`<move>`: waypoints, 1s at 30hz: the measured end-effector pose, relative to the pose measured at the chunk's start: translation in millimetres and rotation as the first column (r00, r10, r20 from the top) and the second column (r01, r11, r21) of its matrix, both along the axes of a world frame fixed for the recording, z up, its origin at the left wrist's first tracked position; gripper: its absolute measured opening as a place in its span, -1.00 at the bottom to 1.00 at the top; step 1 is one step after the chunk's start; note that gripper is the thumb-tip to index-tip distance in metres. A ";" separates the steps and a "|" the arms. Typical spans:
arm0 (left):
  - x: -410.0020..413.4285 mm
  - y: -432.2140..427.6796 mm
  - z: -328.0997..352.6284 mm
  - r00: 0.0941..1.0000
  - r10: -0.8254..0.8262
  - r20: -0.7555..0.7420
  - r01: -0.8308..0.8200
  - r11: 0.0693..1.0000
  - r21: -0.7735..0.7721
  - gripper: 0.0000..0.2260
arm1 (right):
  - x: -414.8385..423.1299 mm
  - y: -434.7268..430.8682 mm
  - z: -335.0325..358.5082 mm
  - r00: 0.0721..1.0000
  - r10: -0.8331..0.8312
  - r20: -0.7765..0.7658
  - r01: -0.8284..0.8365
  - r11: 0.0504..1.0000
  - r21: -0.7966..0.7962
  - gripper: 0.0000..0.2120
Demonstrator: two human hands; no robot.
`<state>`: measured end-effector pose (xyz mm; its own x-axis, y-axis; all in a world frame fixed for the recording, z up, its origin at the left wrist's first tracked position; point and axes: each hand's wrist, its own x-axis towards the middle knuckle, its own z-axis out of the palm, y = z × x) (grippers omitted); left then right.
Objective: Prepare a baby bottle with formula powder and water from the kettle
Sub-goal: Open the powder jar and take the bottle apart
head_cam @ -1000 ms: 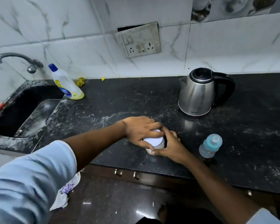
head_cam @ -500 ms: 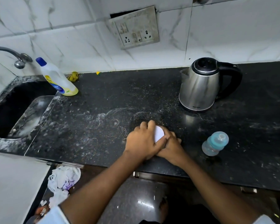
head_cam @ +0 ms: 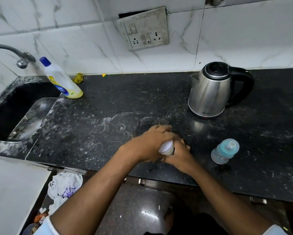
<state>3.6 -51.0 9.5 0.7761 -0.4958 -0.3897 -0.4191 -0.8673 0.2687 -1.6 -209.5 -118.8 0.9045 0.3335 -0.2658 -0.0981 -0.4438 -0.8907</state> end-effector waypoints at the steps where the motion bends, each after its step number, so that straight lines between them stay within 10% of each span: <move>1: 2.0 -4.1 -2.6 0.997 -0.058 0.045 0.056 0.998 0.036 -0.29 | 0.2 0.2 -1.3 1.000 -0.007 0.003 0.007 1.000 0.005 -0.04; 6: -4.4 11.1 -13.3 0.938 0.331 0.107 -0.296 0.921 -0.254 -0.60 | 1.1 -2.6 -1.2 1.000 0.004 0.012 -0.004 1.000 0.014 0.00; 10: -24.8 51.7 -30.8 0.622 0.778 -0.085 -0.580 0.386 -0.717 -0.53 | -1.6 -2.6 3.4 0.996 0.019 0.090 -0.018 1.000 -0.021 -0.06; 13: -41.6 62.4 -67.9 0.403 0.887 -0.226 -0.630 0.090 -0.771 -0.49 | -1.7 -3.3 5.6 0.996 0.015 0.087 -0.009 0.998 -0.066 -0.05; 21: -56.1 68.9 -147.0 0.396 0.918 -0.003 -0.743 0.319 -0.588 -0.47 | -2.9 -1.6 9.4 0.994 0.022 0.103 -0.012 0.995 -0.096 -0.08; 30: -76.1 60.1 -115.9 0.372 0.928 -0.015 -0.715 0.276 -0.643 -0.13 | -9.3 -0.4 18.5 1.000 0.007 -0.014 -0.008 0.998 -0.055 0.12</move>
<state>-72.5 9.1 -106.4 0.8738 0.4862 0.0087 0.3047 -0.5614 0.7694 -10.9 -209.9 -100.3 0.8982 0.3245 -0.2965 -0.1070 -0.4928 -0.8635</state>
